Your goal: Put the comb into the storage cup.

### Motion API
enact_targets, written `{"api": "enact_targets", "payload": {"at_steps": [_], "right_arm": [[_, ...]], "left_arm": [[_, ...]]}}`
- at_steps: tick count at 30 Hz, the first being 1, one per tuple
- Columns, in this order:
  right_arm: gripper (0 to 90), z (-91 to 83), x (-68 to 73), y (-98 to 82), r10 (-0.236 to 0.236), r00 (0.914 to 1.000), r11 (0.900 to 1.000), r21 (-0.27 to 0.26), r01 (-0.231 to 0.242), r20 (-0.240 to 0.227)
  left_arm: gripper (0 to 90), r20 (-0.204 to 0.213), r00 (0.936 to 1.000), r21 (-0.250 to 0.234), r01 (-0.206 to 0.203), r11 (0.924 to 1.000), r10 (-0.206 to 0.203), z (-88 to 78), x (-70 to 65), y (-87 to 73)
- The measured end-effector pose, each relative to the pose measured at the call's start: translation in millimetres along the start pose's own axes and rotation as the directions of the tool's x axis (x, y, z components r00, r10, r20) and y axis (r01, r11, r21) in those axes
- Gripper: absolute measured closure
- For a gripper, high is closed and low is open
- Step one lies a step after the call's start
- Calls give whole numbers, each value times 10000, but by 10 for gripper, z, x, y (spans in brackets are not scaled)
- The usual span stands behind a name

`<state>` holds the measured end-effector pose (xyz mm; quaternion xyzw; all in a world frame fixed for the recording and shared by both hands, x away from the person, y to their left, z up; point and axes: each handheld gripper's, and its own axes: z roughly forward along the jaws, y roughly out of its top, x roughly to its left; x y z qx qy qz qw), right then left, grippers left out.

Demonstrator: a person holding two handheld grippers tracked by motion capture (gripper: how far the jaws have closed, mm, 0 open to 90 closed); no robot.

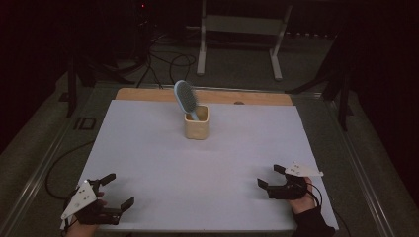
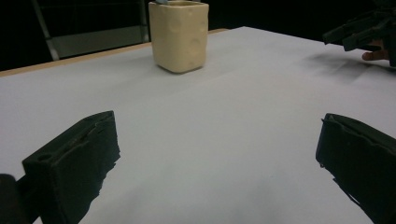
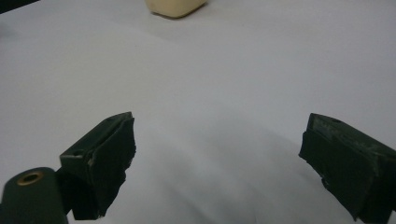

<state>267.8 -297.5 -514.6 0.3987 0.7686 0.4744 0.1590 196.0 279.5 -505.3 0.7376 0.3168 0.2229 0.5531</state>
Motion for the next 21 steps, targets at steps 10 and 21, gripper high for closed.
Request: {"api": "enact_targets", "payload": {"at_steps": [10, 21], "right_arm": [[96, 16, 51, 18, -259, 9996, 9997, 37, 259, -56], [96, 19, 75, 18, -397, 9991, 9992, 63, 398, -155]], "left_arm": [[0, -17, 10000, 17, -21, 10000, 21, -3, -4, -2], [0, -22, 10000, 46, -36, 10000, 36, -2, -8, -2]]}}
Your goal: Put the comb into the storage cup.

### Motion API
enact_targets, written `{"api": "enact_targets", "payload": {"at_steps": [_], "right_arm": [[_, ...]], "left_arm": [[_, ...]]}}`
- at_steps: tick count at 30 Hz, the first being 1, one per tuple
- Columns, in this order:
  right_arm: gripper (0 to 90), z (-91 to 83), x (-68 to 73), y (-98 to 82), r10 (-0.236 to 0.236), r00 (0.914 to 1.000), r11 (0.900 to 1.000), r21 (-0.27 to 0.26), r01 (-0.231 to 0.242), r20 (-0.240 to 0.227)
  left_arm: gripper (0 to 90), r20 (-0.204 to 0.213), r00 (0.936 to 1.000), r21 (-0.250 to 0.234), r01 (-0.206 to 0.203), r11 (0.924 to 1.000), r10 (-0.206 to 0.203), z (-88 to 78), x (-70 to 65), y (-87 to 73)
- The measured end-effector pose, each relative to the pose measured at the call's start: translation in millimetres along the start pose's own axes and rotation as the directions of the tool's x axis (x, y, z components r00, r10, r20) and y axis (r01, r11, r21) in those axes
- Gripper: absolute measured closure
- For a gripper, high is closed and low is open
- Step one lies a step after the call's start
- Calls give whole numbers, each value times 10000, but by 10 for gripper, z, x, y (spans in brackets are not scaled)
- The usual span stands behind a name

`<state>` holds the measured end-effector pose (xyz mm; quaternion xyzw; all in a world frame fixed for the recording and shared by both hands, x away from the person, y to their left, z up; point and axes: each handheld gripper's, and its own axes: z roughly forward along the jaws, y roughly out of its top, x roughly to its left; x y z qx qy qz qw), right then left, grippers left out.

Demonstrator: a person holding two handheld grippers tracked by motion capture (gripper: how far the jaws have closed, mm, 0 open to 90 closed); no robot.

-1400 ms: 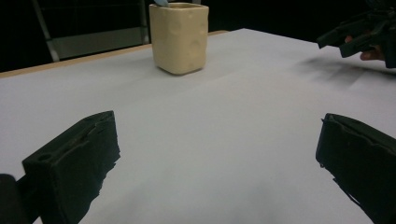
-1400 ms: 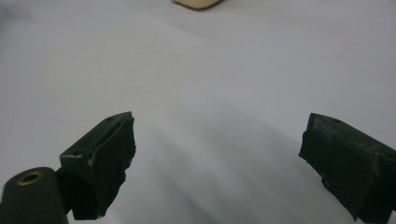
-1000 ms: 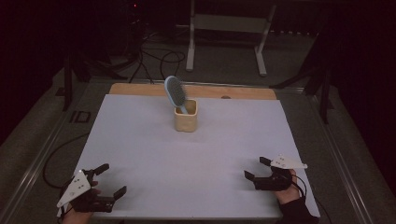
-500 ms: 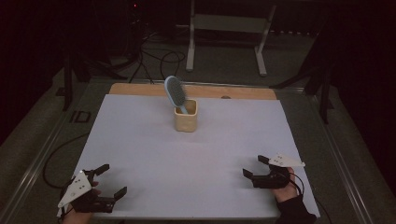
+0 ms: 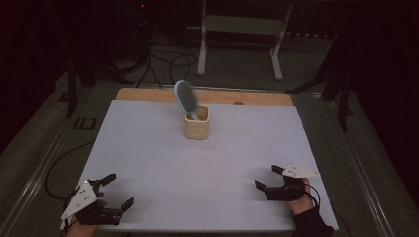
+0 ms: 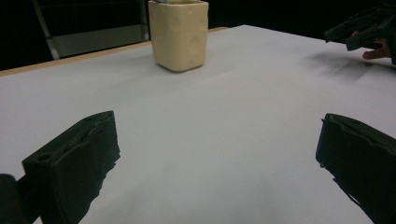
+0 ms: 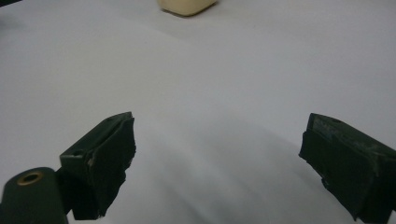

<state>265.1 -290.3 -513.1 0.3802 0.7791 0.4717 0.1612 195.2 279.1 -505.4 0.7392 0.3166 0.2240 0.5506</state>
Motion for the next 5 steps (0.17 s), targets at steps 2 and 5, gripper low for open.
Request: {"api": "enact_targets", "payload": {"at_steps": [2, 5], "right_arm": [[96, -4, 8, 0, -4, 10000, 10000, 21, 4, 5], [96, -7, 4, 2, -60, 10000, 10000, -32, 60, 5]], "left_arm": [[0, 7, 10000, -26, -31, 10000, 31, -1, -1, 5], [0, 4, 10000, 1, -2, 10000, 2, 2, -1, 0]]}}
